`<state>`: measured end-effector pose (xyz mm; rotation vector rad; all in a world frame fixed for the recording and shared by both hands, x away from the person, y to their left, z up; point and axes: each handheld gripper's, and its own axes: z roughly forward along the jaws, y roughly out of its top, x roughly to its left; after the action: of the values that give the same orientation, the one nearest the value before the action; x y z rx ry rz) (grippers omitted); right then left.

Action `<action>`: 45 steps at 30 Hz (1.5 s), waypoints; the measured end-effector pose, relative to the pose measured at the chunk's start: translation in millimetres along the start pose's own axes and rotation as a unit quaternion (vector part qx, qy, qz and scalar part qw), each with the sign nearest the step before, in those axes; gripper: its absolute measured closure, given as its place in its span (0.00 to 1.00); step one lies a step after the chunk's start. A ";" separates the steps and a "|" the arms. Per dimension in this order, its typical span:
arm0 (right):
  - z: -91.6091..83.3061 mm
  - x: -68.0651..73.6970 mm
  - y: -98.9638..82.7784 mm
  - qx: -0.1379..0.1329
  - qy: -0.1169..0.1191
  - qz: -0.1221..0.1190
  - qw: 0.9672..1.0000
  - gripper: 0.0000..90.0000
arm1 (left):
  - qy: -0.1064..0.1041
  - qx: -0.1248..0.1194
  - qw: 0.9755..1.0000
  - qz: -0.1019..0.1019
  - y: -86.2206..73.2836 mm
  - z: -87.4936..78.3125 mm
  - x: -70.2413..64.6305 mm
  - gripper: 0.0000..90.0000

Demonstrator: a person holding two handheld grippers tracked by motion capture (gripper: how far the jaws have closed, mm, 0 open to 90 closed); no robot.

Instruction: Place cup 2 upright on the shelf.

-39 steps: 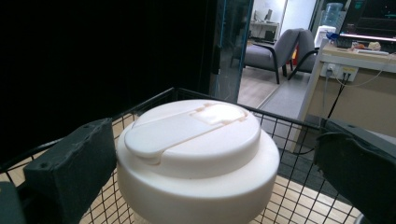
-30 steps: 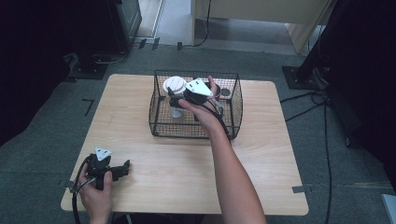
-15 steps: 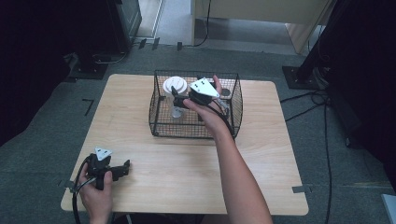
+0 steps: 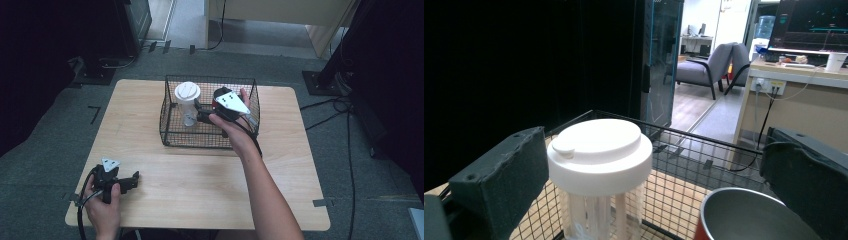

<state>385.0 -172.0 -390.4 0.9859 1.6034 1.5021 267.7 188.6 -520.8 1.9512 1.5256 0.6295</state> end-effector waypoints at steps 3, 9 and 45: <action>-9.5 -2.8 -0.6 0.002 -0.003 -0.005 1.000 0.00 | 0.000 -0.001 1.000 0.000 0.0 0.1 -0.1 0.00; -29.1 -8.8 -5.1 0.002 -0.003 -0.001 1.000 0.00 | 0.000 0.000 1.000 0.000 0.0 0.1 -0.1 0.00; -143.1 -36.3 -49.0 0.021 -0.036 -0.006 0.999 0.00 | 0.000 0.000 1.000 -0.001 -0.1 0.0 -0.1 0.00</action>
<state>271.1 -270.3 -430.0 1.0399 1.5930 1.4139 267.6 188.5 -520.9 1.9497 1.5259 0.6291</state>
